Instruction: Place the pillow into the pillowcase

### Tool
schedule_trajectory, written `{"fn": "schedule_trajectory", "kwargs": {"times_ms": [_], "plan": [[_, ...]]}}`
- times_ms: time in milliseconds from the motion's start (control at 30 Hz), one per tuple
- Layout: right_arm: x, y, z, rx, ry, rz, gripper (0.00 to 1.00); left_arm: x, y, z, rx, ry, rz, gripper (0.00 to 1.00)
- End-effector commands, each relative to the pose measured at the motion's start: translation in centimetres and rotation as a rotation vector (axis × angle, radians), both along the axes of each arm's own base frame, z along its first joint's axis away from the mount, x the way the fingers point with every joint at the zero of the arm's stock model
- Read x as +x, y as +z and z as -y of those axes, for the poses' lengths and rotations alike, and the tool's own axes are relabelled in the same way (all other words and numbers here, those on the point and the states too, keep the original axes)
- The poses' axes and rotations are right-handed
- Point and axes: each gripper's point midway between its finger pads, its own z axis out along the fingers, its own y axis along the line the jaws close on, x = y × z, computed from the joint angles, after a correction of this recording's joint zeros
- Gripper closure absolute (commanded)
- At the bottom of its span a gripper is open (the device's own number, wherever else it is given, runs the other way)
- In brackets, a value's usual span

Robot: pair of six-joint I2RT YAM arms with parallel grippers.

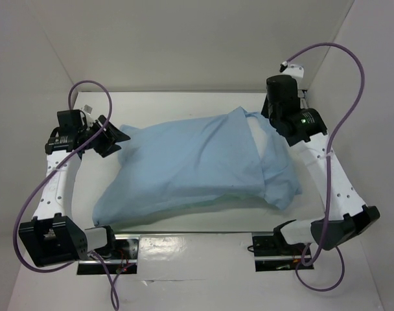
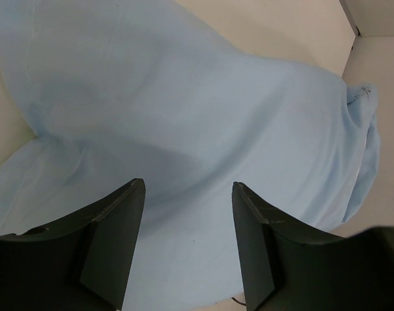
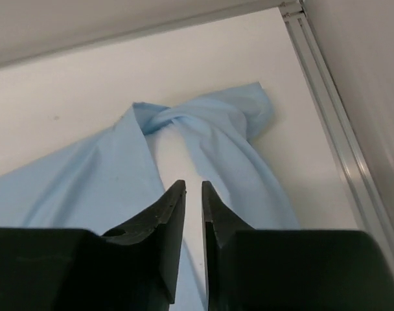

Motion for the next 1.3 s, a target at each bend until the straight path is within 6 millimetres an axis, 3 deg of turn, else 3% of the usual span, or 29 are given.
{"fn": "schedule_trajectory", "kwargs": {"times_ms": [0,33,133,333,467,567,600,667,767,800,900,933,1067,1100,1133,1200,1267], "plan": [[0.0,-5.3,-0.4,-0.057,0.041,-0.183,0.73,1.0,1.7,0.0,0.03,-0.027,0.078,0.32],[0.7,-6.2,-0.6,-0.057,0.041,-0.183,0.6,1.0,1.7,0.0,0.03,-0.027,0.078,0.32],[1.9,-7.7,-0.3,-0.078,0.023,-0.199,0.46,0.9,1.8,0.1,0.024,-0.033,0.079,0.32],[4.2,-10.6,0.3,-0.159,-0.01,-0.261,0.46,0.8,1.4,0.0,0.035,-0.032,0.072,0.32],[5.1,-13.6,0.7,-0.221,-0.037,-0.331,0.47,1.0,1.1,0.0,0.033,-0.033,0.063,0.32],[5.0,-14.8,1.9,-0.256,-0.094,-0.356,0.54,1.0,1.1,0.0,0.033,-0.033,0.063,0.32],[4.9,-15.0,2.4,-0.275,-0.123,-0.362,0.67,0.8,1.0,0.0,0.038,-0.038,0.057,0.32],[4.6,-13.8,2.8,-0.268,-0.15,-0.329,0.81,0.8,0.9,-0.2,0.044,-0.032,0.056,0.32],[4.3,-10.6,3.4,-0.251,-0.184,-0.238,1.0,0.9,0.6,-0.2,0.042,-0.032,0.047,0.32],[4.3,-8.5,3.4,-0.227,-0.188,-0.186,1.0,0.9,0.6,-0.2,0.042,-0.032,0.047,0.32],[3.9,-5.2,3.2,-0.196,-0.16,-0.129,1.0,1.0,0.8,-0.1,0.037,-0.039,0.057,0.32],[3.8,-2.9,2.0,-0.138,-0.089,-0.077,1.0,1.0,0.8,-0.1,0.037,-0.039,0.057,0.32],[2.6,1.6,-2.2,0.023,0.2,0.018,1.0,1.2,0.6,-0.1,0.028,-0.034,0.045,0.32],[2.6,2.0,-2.7,0.047,0.253,0.022,1.0,1.2,0.6,-0.1,0.028,-0.034,0.045,0.32],[1.9,2.4,-4.5,0.106,0.367,0.007,1.0,1.2,0.6,-0.1,0.028,-0.034,0.045,0.32],[1.5,2.5,-5.4,0.138,0.428,-0.003,1.0,1.2,0.5,-0.1,0.034,-0.039,0.048,0.32],[1.7,0.3,-5.4,0.132,0.42,-0.07,1.0,1.2,0.5,-0.1,0.035,-0.04,0.048,0.32]]}}
